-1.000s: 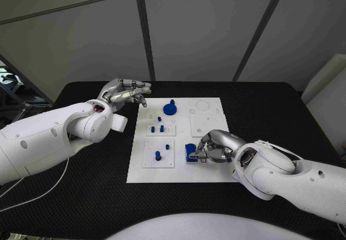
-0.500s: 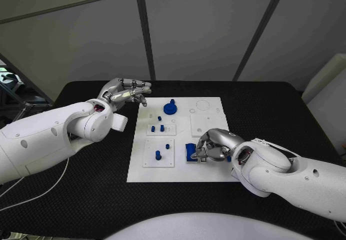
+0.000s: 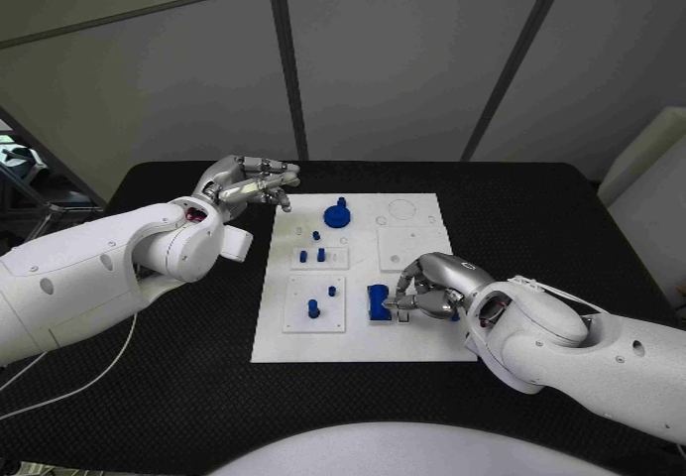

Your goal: Assemble the parts on the task board

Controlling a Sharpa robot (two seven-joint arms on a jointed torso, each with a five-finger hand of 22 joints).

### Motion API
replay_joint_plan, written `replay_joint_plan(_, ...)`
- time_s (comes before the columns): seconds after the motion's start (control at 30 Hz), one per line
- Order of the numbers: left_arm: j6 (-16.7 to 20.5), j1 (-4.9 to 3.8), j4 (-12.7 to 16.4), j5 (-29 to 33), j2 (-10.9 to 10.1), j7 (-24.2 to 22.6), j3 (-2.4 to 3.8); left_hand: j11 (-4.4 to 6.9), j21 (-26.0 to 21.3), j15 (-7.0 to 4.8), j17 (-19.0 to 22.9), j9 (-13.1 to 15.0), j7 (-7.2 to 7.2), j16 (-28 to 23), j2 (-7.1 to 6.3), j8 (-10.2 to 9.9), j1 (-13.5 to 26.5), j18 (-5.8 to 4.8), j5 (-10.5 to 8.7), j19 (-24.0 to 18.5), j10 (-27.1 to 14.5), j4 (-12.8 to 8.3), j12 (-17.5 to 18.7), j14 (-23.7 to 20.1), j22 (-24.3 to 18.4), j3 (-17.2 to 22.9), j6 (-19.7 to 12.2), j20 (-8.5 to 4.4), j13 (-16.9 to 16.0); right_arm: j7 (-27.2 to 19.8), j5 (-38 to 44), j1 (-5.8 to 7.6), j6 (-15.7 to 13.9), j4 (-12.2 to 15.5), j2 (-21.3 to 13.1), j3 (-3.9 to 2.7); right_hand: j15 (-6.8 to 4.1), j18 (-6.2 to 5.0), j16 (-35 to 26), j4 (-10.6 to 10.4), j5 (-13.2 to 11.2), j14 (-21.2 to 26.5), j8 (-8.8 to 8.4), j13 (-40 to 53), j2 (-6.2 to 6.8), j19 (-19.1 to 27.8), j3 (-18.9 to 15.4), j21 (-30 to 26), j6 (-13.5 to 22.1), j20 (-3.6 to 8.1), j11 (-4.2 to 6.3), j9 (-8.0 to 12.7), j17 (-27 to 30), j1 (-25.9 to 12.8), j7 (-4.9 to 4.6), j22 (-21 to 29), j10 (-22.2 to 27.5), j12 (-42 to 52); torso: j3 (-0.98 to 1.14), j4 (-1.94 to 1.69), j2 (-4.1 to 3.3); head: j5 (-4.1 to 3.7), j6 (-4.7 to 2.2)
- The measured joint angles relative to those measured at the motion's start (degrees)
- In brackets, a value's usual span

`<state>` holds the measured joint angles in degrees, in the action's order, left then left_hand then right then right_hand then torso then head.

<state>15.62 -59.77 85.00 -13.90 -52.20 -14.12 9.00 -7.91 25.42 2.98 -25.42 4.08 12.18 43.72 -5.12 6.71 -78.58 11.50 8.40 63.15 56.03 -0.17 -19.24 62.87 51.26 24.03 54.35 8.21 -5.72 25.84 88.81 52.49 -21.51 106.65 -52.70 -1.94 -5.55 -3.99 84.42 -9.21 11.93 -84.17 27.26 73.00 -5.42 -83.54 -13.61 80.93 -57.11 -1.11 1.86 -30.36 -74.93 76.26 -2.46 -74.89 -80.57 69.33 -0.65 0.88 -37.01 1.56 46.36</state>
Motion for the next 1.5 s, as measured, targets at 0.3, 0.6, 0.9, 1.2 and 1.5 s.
replay_joint_plan(0.3, 0.0, 0.00, -0.2, 0.0, -0.2, 0.0, -0.01, 0.00, 0.0, 0.00, 0.0, 0.0, 0.00, 0.0, 0.00, 0.0, 0.0, 0.00, 0.00, 0.0, 0.0, 0.0, 0.0, 0.0, 0.0, 0.0, 0.0, 0.00, 0.0, -5.6, -11.7, 2.01, -1.2, 0.9, -6.6, -1.70, 2.00, 0.00, -3.7, -0.2, 3.2, 0.2, -7.00, -5.1, 0.35, 3.2, 0.1, -4.5, 5.1, -1.50, -2.66, 2.5, 0.0, 1.7, -2.72, 6.2, 4.5, -7.6, -0.01, 0.06, 0.03, -0.56, -0.16)
replay_joint_plan(0.6, 0.0, 0.00, 0.0, 0.0, -0.2, 0.1, -0.02, 0.00, 0.0, 0.00, 0.0, 0.0, 0.00, 0.0, 0.00, 0.0, 0.0, 0.00, 0.00, 0.0, 0.0, 0.0, 0.0, 0.0, 0.0, 0.0, 0.0, 0.00, 0.0, -6.1, -10.5, 3.02, 2.3, 0.3, -12.3, -2.13, 2.08, 0.00, -4.1, -0.5, 3.0, 0.2, -11.94, -5.7, 0.43, 3.1, -0.2, -4.9, 1.6, -1.88, -2.66, 5.9, 0.0, 2.8, -3.04, 6.4, 4.5, -8.3, -0.04, 0.08, 0.09, -2.00, -0.43)
replay_joint_plan(0.9, 0.0, 0.00, 0.0, 0.0, -0.2, 0.0, -0.03, 0.00, 0.0, 0.00, 0.0, 0.0, 0.00, 0.0, 0.00, 0.0, 0.0, 0.00, 0.00, 0.0, 0.0, 0.0, 0.0, 0.0, 0.0, 0.0, 0.0, 0.00, 0.0, -3.6, -4.2, 2.91, 5.3, 1.1, -12.7, -2.17, 2.08, 0.00, -4.1, -1.6, 3.0, 0.2, -12.69, -6.2, 0.97, 3.1, -1.4, -4.9, -0.2, -1.88, -2.66, 6.6, 0.0, 2.2, -2.81, 6.5, 4.5, -8.8, 0.12, 0.39, 0.21, -2.68, -0.65)
replay_joint_plan(1.2, 0.0, 0.04, 0.0, 0.0, -0.2, 0.0, -0.03, -0.22, 0.0, 0.00, 0.0, 0.0, 0.21, 0.0, 0.00, 0.0, 0.0, 0.00, 0.00, -0.2, -0.2, 0.0, 0.0, 0.0, -0.1, 0.0, -0.2, 0.20, 0.0, -0.8, -0.7, 1.35, 7.5, 0.3, -11.3, -2.15, 2.07, 0.00, -4.1, -2.4, 3.1, 0.2, -13.30, -6.3, 1.66, 3.1, -2.1, -4.9, -0.5, -1.88, -2.66, 6.8, 0.0, 1.5, -2.81, 6.6, 4.5, -8.8, 0.12, 0.47, 0.35, -2.85, -0.68)
replay_joint_plan(1.5, 0.0, 0.04, 0.0, 0.0, -0.2, 0.0, -0.04, -0.22, 0.0, 0.01, 0.0, 0.0, 0.21, 0.0, 0.00, 0.0, 0.0, 0.00, 0.00, -0.2, -0.2, 0.0, 0.0, 0.0, -0.1, 0.0, -0.2, 0.20, 0.0, 1.2, 1.5, 0.28, 8.5, -0.6, -10.3, -2.13, 2.07, 0.00, -4.1, -2.8, 3.2, 0.2, -13.30, -6.3, 1.65, 3.1, -2.2, -4.9, -1.1, -1.88, -2.67, 6.8, 0.0, 1.5, -2.57, 6.5, 4.5, -8.8, 0.11, 0.41, 0.26, -2.84, -0.70)
